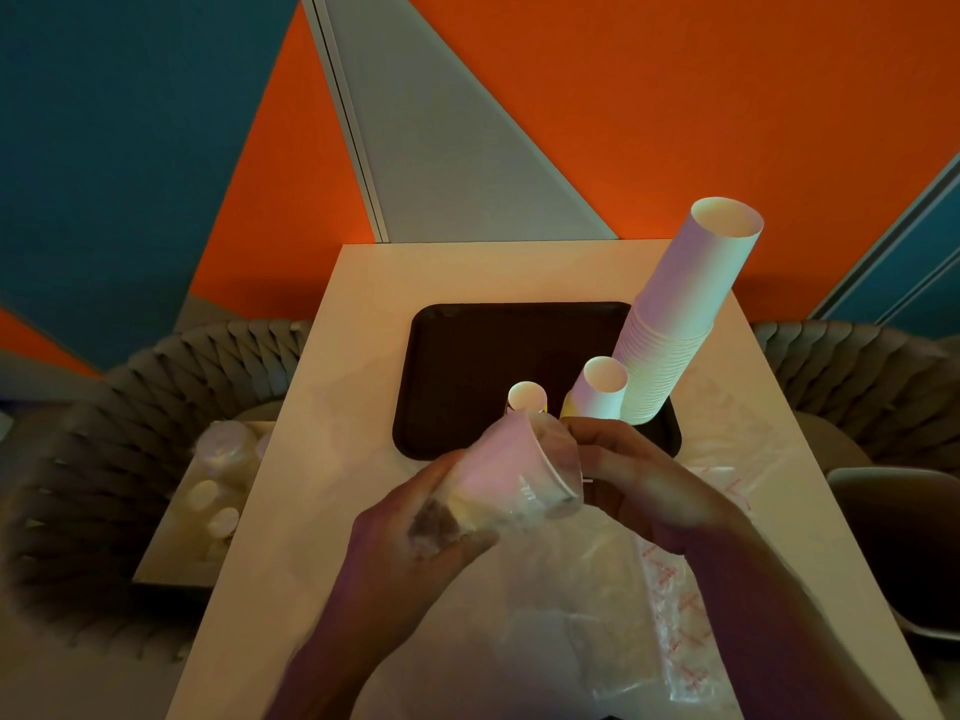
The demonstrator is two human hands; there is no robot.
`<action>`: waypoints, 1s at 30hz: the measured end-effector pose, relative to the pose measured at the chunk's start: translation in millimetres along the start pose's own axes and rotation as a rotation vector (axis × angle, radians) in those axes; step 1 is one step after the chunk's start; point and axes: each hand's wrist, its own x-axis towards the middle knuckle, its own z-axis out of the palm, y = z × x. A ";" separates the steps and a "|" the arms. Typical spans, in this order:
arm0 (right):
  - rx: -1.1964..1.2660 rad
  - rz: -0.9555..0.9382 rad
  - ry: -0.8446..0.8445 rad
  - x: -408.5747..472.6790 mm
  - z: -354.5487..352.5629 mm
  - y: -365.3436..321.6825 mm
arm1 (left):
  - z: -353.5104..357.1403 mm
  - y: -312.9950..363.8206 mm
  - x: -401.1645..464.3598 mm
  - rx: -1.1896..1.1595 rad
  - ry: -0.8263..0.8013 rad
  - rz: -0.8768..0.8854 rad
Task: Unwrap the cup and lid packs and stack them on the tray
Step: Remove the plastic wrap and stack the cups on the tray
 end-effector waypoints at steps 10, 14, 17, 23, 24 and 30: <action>-0.177 -0.084 -0.033 -3.1 6.5 -7.8 | -1.3 6.7 -1.5 -0.060 -0.006 -0.009; -0.260 -0.043 0.009 -3.6 5.1 -5.4 | -3.1 8.7 -1.9 -0.083 -0.011 0.036; -0.252 -0.041 0.028 -3.6 2.8 -3.2 | -4.2 10.8 -1.3 -0.078 -0.006 0.061; 0.018 0.046 0.004 -5.6 -6.7 -0.4 | -4.8 4.7 -2.7 -0.102 0.026 0.031; 0.048 0.050 -0.001 -6.5 -7.6 -0.4 | -4.9 3.6 -2.3 -0.107 0.026 0.026; 0.155 0.042 0.031 -8.6 -9.1 3.7 | -4.4 1.7 -1.9 -0.091 0.047 0.022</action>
